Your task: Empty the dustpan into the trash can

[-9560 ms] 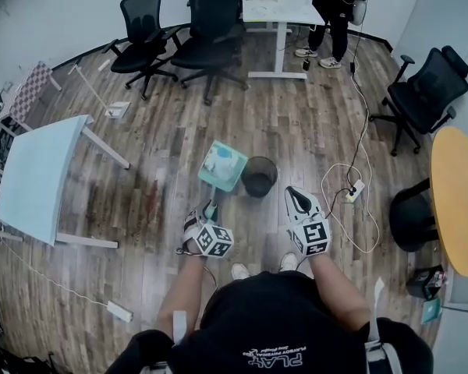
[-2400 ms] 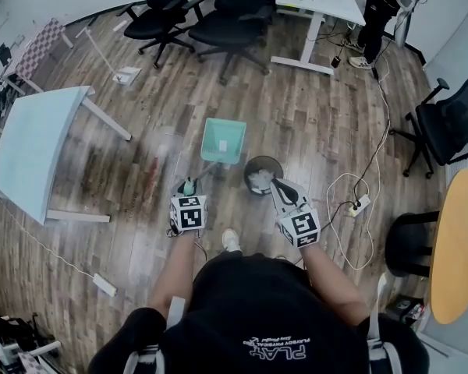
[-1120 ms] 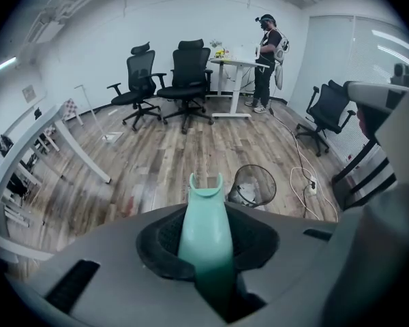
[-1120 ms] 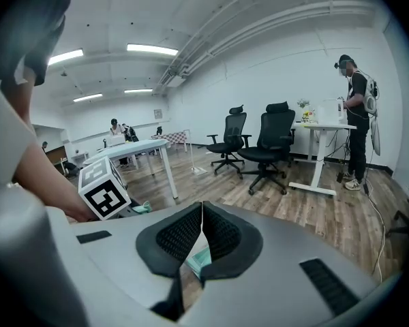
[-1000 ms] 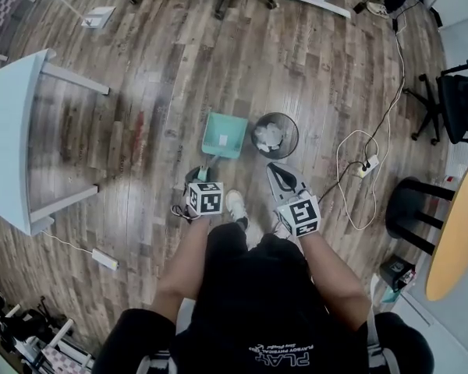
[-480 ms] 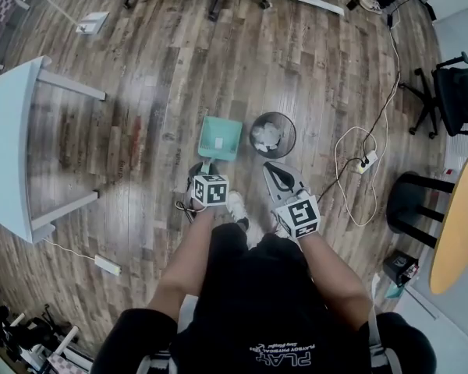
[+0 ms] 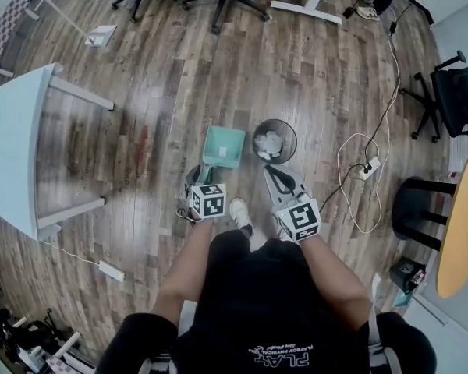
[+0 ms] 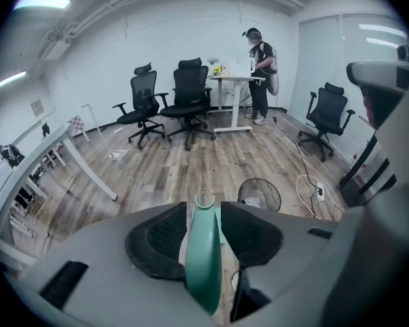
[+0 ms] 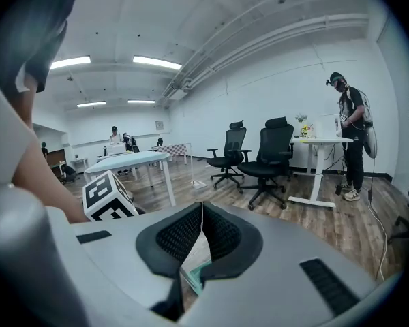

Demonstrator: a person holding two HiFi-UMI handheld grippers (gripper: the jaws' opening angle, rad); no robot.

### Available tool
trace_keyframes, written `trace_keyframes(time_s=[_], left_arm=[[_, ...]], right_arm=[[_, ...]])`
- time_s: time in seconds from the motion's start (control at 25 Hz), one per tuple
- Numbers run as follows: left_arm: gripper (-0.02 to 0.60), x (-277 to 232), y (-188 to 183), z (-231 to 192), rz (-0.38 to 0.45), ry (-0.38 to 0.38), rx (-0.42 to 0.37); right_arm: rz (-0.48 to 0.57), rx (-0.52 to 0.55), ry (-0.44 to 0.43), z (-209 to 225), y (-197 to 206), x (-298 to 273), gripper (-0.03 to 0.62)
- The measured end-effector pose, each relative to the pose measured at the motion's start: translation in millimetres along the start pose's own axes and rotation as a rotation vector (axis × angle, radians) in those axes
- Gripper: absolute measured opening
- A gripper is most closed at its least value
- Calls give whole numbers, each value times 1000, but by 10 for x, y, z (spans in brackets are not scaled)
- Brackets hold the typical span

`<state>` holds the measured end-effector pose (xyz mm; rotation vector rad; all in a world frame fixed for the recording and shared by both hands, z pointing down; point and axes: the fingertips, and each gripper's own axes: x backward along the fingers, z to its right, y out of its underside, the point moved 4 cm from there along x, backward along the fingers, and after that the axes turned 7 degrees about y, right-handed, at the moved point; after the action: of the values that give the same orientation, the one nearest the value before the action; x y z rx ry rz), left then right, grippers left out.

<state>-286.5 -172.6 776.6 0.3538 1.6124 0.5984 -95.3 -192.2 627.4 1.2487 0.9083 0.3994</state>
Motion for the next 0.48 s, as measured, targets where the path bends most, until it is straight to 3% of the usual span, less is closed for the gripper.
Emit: trace_keyframes(time_s=[0.28, 0.48], left_arm=[[150, 686, -253, 293, 177, -5, 68], [150, 1246, -489, 590, 299, -12, 75]], right_arm=[[26, 7, -30, -37, 90, 363, 25], [52, 24, -64, -78, 39, 672, 25]])
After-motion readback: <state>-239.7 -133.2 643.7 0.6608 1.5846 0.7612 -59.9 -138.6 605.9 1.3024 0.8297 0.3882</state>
